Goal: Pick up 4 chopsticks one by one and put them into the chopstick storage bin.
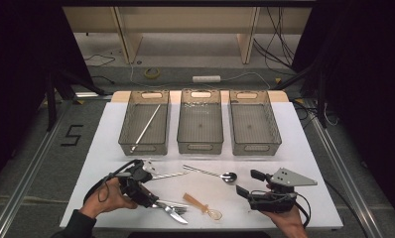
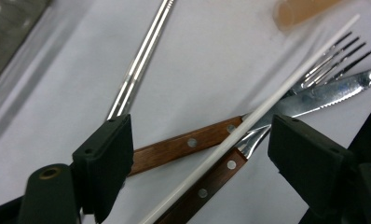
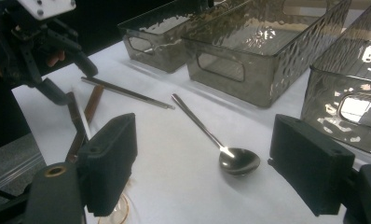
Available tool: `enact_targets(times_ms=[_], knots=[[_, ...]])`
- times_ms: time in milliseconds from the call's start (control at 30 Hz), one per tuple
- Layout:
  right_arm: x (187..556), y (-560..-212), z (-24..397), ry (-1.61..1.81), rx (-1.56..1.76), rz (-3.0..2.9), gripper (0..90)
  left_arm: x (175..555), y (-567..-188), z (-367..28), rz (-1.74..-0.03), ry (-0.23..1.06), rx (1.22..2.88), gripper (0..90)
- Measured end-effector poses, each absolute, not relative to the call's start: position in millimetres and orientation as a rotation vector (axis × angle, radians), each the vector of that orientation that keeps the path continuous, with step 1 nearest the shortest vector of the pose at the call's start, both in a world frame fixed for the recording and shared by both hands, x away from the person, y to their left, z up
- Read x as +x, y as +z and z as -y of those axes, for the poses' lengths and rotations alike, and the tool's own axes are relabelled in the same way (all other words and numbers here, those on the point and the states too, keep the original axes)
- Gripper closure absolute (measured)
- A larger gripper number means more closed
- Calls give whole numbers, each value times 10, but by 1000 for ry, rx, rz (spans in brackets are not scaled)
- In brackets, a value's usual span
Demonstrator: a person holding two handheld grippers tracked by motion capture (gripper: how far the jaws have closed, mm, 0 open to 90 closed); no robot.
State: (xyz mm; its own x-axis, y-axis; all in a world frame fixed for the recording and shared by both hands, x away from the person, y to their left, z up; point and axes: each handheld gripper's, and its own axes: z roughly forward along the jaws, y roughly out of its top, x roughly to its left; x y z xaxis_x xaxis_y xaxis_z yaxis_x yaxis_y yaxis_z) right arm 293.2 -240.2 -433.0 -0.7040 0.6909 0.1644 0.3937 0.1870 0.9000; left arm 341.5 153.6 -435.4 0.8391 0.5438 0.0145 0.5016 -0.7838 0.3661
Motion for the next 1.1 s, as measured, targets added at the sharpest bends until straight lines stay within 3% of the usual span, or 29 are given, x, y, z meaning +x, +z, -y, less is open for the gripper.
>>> enact_targets(times_ms=[267,667,1100], knots=[[2936,-4336,2402,1523,1035,-2192,238,3379,-4464,-1487,-756,155,2707,250],[2939,-4337,2400,1523,1040,-2193,239,3385,-4545,-1475,-714,187,2771,413],[2944,-4339,2405,1525,1046,-2189,239,3453,-4550,-1542,-771,153,2717,571]])
